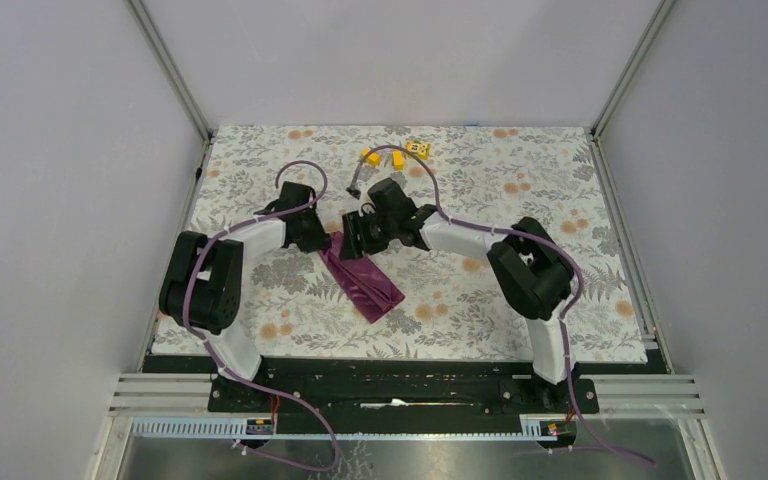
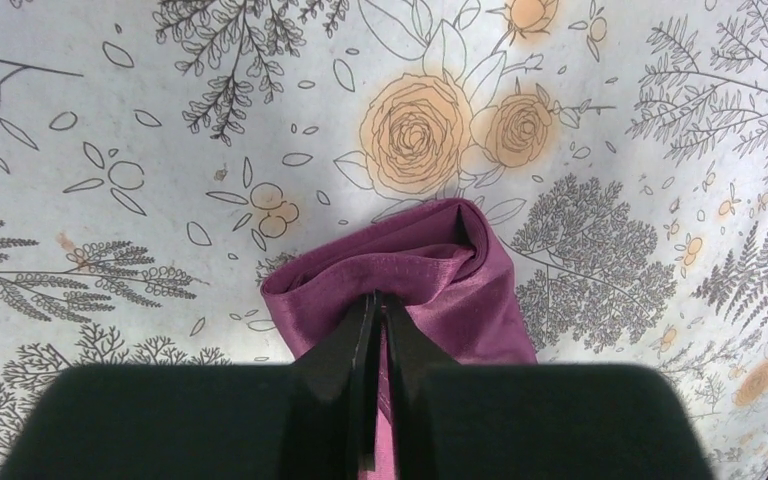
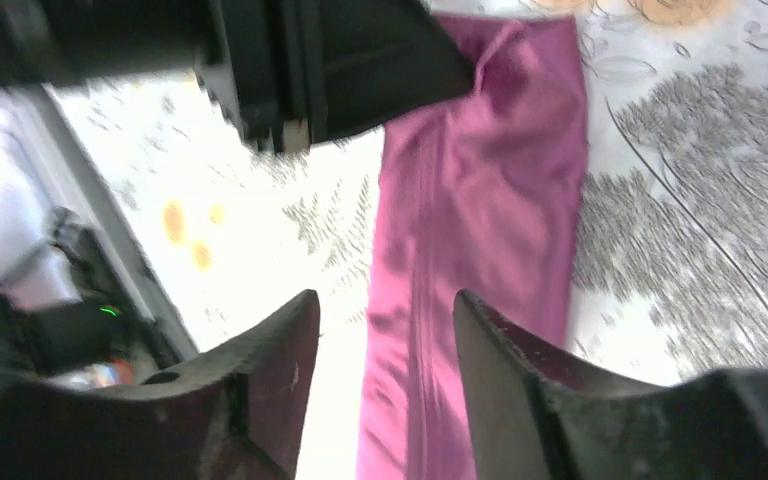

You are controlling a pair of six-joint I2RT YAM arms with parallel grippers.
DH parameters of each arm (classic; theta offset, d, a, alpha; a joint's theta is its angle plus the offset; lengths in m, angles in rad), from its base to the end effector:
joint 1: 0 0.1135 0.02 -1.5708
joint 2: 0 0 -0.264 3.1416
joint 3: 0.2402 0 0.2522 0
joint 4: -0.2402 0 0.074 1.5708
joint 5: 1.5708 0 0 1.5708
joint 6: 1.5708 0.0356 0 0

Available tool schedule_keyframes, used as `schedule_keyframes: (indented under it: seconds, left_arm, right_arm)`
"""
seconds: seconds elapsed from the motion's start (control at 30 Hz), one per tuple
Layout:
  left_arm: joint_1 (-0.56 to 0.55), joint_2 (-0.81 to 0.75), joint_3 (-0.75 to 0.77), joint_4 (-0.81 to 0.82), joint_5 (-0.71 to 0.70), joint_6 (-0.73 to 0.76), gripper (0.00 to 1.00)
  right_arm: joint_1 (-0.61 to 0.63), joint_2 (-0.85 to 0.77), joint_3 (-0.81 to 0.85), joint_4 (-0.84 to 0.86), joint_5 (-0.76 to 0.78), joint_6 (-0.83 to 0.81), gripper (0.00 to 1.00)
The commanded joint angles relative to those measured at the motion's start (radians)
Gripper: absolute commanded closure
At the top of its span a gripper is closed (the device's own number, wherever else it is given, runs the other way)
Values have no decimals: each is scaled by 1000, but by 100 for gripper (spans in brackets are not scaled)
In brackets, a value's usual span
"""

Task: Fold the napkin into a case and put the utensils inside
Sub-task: Pick up the smaller rectangle-folded napkin from the center of the board.

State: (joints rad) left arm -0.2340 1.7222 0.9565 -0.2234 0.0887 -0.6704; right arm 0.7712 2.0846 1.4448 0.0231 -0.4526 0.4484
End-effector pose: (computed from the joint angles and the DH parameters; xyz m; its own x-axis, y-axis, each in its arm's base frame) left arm 0.3282 -0.0815 0.1565 -0.8098 -0.4432 -0.3845 -0.2869 0.8707 -0.3994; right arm 0.3252 0.3378 0.1840 -0.7564 -0.1915 -0.6255 -0.6156 0.5318 0.5816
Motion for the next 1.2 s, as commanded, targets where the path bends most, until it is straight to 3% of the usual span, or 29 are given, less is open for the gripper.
schedule_keyframes:
  seconds: [0.0, 0.13, 0.27, 0.47, 0.67, 0.9, 1.17]
  left_arm:
    - [1, -69, -7, -40, 27, -4, 82]
    - [10, -179, 16, -113, 43, 12, 63]
    - [37, -272, -14, -174, 69, 33, 57]
    - [56, -352, -212, -79, 260, -37, 63]
    - [55, -326, -350, 83, 388, -124, 62]
    - [53, -319, -383, 119, 375, -150, 59]
    - [9, -289, -440, 206, 334, -204, 61]
  right_arm:
    - [96, -170, -77, -209, 206, -366, 38]
    - [170, -240, -140, -240, 358, -482, 35]
    - [237, -242, -152, -239, 442, -541, 35]
    - [307, -191, -138, -242, 625, -603, 37]
    - [329, -154, -129, -238, 678, -620, 41]
    - [337, -115, -129, -233, 710, -620, 48]
    - [344, -104, -132, -208, 738, -609, 67]
